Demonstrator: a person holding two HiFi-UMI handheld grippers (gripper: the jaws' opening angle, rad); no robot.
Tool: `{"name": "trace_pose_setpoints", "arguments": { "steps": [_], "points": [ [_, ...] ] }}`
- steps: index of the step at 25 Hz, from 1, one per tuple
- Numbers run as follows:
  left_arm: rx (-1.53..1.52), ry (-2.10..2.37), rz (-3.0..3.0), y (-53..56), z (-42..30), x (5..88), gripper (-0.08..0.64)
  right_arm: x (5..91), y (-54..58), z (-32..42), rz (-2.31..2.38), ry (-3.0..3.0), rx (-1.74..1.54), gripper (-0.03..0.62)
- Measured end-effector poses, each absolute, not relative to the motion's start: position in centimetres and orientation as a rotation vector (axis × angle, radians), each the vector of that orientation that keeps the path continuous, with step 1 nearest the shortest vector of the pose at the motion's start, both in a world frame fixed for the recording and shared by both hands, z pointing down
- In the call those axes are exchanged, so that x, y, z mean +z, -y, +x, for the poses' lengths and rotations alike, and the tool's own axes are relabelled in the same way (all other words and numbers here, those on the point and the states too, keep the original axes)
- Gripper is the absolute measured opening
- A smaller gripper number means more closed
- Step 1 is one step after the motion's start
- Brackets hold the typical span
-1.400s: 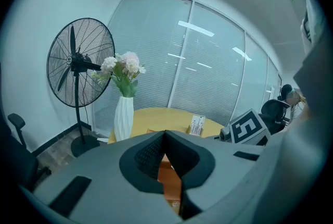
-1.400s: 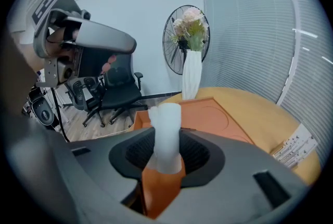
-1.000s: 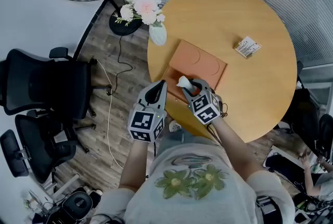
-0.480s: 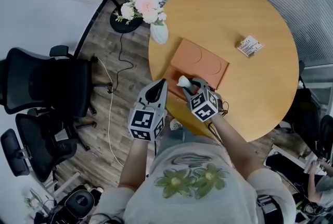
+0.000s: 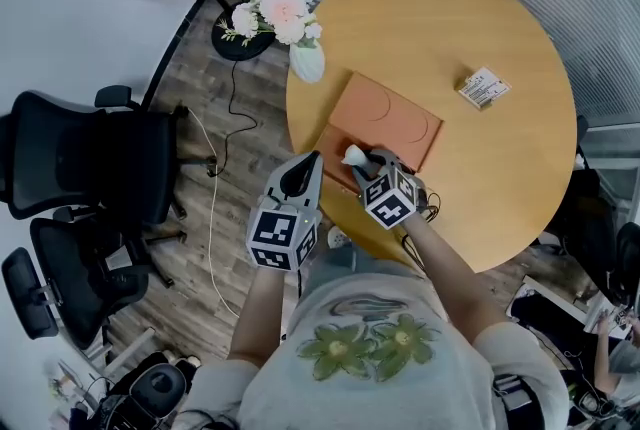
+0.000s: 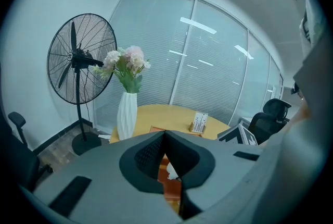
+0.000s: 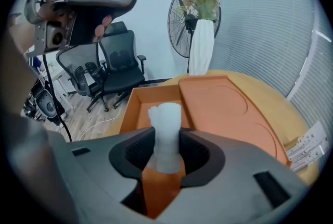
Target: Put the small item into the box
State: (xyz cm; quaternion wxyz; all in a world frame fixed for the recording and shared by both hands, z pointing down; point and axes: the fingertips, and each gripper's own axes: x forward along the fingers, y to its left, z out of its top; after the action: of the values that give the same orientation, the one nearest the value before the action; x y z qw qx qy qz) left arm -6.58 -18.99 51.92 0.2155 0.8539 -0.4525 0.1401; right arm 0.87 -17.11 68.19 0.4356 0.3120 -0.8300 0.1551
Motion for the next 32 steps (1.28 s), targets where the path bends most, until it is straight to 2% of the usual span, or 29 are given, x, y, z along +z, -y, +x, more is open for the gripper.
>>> {"name": "trace_pose_setpoints", "arguments": {
  "steps": [32],
  "points": [
    [0.389,1.251,2.347,19.2,-6.9,52.6,0.0,71.7,16.7,0.6,0.747,1.947,0.415,0.15]
  ]
}}
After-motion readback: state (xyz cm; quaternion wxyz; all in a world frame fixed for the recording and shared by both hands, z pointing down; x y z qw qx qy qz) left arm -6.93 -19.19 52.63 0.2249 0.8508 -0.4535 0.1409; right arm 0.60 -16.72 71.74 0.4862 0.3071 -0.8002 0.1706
